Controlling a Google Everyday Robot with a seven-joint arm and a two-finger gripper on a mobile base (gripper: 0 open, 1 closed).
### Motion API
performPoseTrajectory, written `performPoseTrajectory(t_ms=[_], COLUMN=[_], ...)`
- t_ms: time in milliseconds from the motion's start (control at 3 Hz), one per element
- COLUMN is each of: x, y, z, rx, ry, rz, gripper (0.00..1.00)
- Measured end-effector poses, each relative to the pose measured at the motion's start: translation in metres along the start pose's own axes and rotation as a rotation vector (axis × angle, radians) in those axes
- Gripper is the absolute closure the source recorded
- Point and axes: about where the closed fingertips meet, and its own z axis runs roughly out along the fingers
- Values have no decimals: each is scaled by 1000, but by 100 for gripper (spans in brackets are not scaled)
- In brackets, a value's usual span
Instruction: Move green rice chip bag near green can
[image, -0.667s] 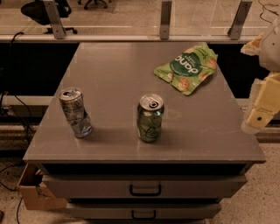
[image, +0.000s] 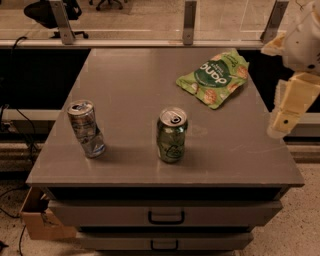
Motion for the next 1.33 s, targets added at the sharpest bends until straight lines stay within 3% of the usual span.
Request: performPoseTrajectory(t_ms=[667, 1333], x=[-43, -56], y=[-77, -126], z=[66, 128], rx=[-31, -6], ry=[-49, 28], rz=[-178, -244], gripper=[0, 0])
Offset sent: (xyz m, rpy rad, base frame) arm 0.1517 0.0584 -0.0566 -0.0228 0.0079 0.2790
